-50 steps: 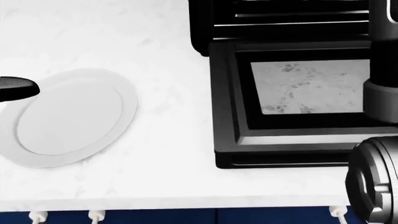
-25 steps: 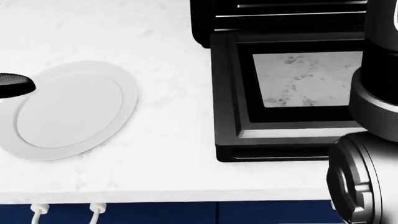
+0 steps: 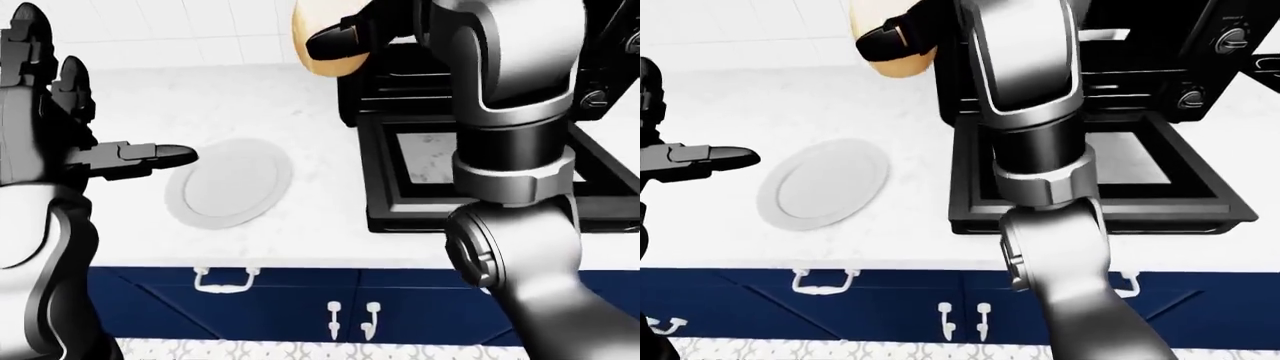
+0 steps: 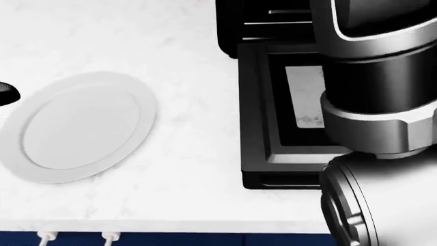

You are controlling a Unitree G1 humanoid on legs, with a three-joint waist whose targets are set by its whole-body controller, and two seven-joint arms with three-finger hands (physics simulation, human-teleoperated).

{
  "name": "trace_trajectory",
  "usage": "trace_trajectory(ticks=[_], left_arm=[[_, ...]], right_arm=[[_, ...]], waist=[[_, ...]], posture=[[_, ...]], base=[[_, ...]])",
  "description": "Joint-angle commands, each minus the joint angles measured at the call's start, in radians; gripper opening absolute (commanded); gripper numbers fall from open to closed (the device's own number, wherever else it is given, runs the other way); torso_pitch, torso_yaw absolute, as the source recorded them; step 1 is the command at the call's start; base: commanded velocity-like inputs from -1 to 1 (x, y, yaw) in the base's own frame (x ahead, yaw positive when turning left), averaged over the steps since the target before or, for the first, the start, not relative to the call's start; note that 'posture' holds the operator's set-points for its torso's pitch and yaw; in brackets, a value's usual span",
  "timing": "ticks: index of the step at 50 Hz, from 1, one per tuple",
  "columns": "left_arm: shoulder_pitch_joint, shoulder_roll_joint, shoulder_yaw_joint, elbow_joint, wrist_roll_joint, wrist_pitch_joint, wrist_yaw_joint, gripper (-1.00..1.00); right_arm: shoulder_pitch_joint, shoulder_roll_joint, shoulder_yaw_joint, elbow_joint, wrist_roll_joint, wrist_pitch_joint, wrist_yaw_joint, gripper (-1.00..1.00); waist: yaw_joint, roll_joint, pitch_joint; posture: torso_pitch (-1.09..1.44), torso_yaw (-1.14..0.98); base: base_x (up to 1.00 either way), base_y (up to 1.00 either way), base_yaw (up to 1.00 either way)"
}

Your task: Pick the bread from the tray and place it on the plate on the counter.

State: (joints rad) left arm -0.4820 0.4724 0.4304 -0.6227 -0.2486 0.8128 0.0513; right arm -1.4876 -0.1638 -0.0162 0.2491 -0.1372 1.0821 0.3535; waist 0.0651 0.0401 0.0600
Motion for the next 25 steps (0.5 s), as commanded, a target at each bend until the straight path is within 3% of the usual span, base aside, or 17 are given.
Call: trace_trajectory(ticks=[1, 25], left_arm=[[-0.019, 0.018, 0.013, -0.025, 0.000, -0.026, 0.006, 1.00], [0.005, 0.015, 0.022, -0.037, -0.015, -0.031, 0.021, 1.00]], right_arm=[[-0.020, -0.004, 0.002, 0.000, -0.001, -0.078, 0.008, -1.00], [0.047, 0.114, 0.015, 0.053, 0.062, -0.162, 0.042, -1.00]], waist=[[0.002, 0.006, -0.027], [0.151, 0.008, -0.041]], posture=[[0.00, 0.16], [0.00, 0.28]], base=[[0.00, 0.00, 0.00], [0.00, 0.00, 0.00]])
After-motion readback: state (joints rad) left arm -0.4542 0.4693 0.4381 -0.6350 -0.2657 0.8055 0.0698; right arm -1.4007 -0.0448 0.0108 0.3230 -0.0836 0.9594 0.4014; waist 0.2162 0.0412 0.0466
